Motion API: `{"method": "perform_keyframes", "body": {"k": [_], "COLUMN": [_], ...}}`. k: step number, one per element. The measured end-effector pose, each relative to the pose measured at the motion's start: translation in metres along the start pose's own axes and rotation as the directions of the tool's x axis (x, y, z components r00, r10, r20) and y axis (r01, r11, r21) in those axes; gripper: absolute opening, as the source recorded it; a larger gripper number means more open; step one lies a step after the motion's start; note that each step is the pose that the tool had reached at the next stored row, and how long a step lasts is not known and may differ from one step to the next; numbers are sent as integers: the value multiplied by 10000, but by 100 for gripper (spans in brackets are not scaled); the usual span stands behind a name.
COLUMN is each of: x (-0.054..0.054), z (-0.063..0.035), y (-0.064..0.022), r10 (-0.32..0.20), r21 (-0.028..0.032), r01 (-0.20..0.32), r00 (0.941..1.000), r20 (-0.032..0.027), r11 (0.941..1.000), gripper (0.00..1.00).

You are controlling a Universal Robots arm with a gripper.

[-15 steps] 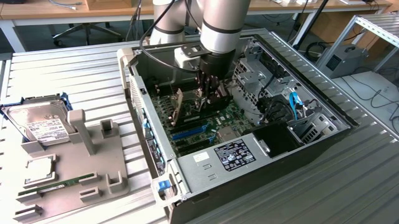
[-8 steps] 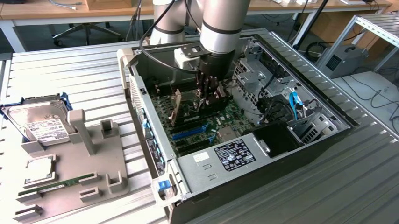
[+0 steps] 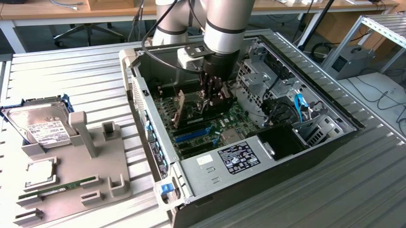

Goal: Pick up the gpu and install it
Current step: 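Insert the gpu into the slot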

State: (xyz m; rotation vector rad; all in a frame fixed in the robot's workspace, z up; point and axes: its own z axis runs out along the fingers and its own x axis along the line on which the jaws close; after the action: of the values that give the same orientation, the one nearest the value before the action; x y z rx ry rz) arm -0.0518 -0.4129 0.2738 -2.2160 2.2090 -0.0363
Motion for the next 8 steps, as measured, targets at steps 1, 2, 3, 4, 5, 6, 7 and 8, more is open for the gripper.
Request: {"method": "perform_keyframes", "body": {"k": [1,2,3,4,5,6,7,8], "x": [0,0,0,0,0,0,0,1], "z": [-11,-23,-32,-40,-47,-54,-60,-68], "y": [0,-1,-1,-1,-1,-1,-1,-2], "r10": [0,0,0,0,0,0,0,0], "r21": [0,0,0,0,0,-1,0,0], "r01": [0,0,0,0,0,0,0,0], "r00": [10000,10000,10000,10000,10000,10000,10000,10000], "r20": [0,0,0,0,0,-1,0,1], "r11": [10000,10000,10000,10000,10000,10000,10000,10000], "gripper": [26,26,26,26,26,26,26,26]}}
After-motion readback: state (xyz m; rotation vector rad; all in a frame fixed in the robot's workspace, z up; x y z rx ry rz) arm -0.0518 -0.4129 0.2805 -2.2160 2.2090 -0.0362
